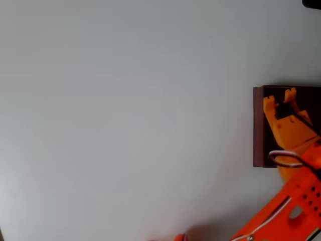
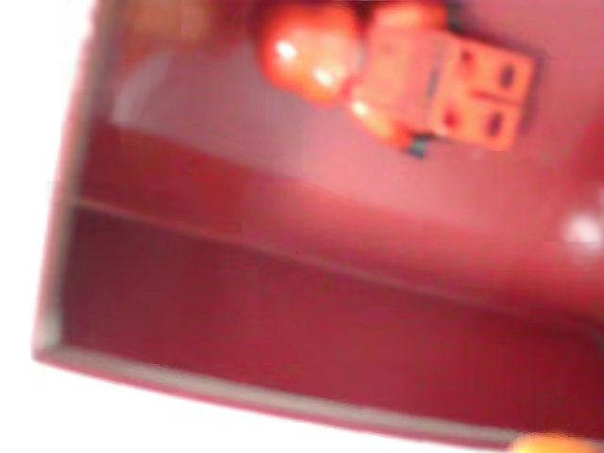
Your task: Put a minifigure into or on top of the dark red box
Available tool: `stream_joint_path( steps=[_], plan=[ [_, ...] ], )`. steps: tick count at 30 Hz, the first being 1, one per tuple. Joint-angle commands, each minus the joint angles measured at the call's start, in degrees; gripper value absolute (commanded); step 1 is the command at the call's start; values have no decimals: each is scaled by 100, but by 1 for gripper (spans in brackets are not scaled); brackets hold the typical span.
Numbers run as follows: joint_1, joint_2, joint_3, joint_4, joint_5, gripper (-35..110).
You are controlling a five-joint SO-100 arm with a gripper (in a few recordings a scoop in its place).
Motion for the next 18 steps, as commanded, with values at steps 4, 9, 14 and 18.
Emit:
stream_joint_path(
  steps=[4, 9, 14, 18],
  plan=[
    [-615, 2030, 1582, -97, 141, 13],
    [-1160, 3331, 2874, -360, 0, 12],
    [-1652, 4790, 3999, -545, -70, 12],
    [-1951, 5801, 4535, -360, -53, 12]
  ],
)
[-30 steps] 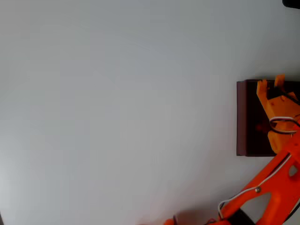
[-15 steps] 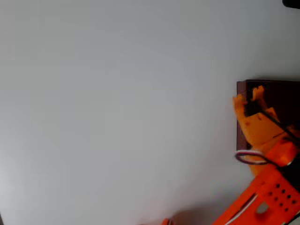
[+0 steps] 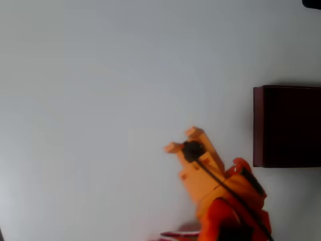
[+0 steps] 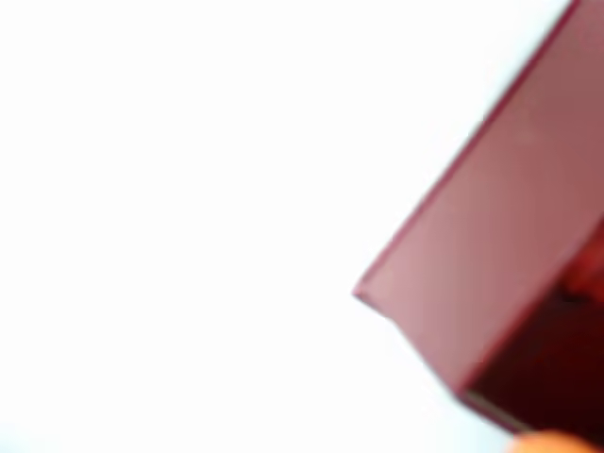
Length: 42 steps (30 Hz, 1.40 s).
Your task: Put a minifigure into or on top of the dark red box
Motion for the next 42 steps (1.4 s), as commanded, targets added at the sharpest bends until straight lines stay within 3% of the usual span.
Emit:
stream_joint_path(
  steps=[1, 14, 19, 34, 42],
  plan=[
    [-264, 905, 334, 167, 79, 12],
    [-1679, 3041, 1310, 211, 176, 13],
    [-2215, 2918, 1292, 229, 237, 12],
    [-3393, 5265, 2188, 105, -299, 14],
    [-3911, 5265, 2689, -97, -721, 1]
  ],
)
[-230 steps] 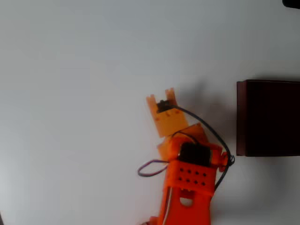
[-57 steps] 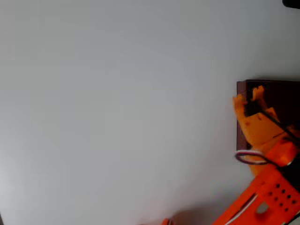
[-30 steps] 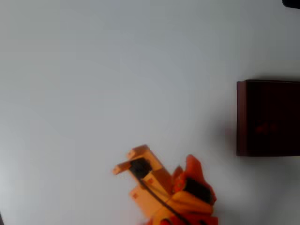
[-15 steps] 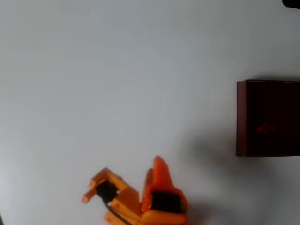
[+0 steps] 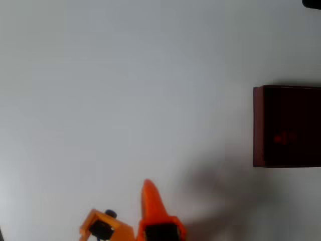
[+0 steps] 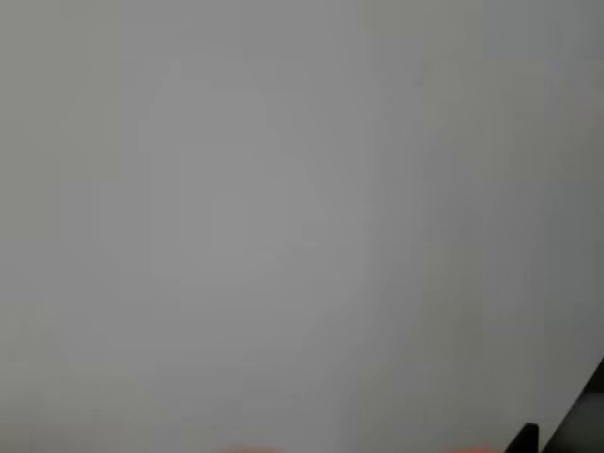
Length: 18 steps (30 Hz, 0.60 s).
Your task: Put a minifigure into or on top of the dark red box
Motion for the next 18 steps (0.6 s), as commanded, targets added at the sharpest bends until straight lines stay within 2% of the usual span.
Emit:
stream_joint_path(
  steps=[1, 8, 13, 18],
  plan=[
    [-97, 105, 475, -167, -35, 0],
    [-272, 88, 1283, -800, -747, 0],
    [-220, 88, 1811, -1354, -114, 0],
    [-466, 88, 2329, -1406, -343, 0]
  ],
)
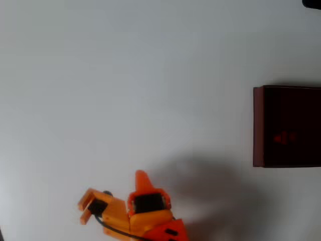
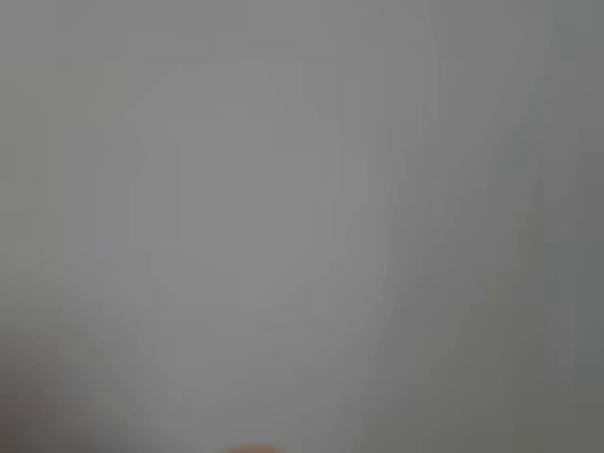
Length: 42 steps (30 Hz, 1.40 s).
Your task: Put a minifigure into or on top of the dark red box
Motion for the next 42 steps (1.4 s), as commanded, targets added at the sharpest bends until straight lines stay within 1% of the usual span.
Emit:
stream_joint_path(
  steps=[1, 8, 14, 42],
  plan=[
    [-141, 105, 246, -105, -35, 0],
    [-88, 105, 483, 316, -272, 0],
    [-132, 105, 483, 316, -396, 0],
    [-141, 105, 475, 325, -396, 0]
  ],
)
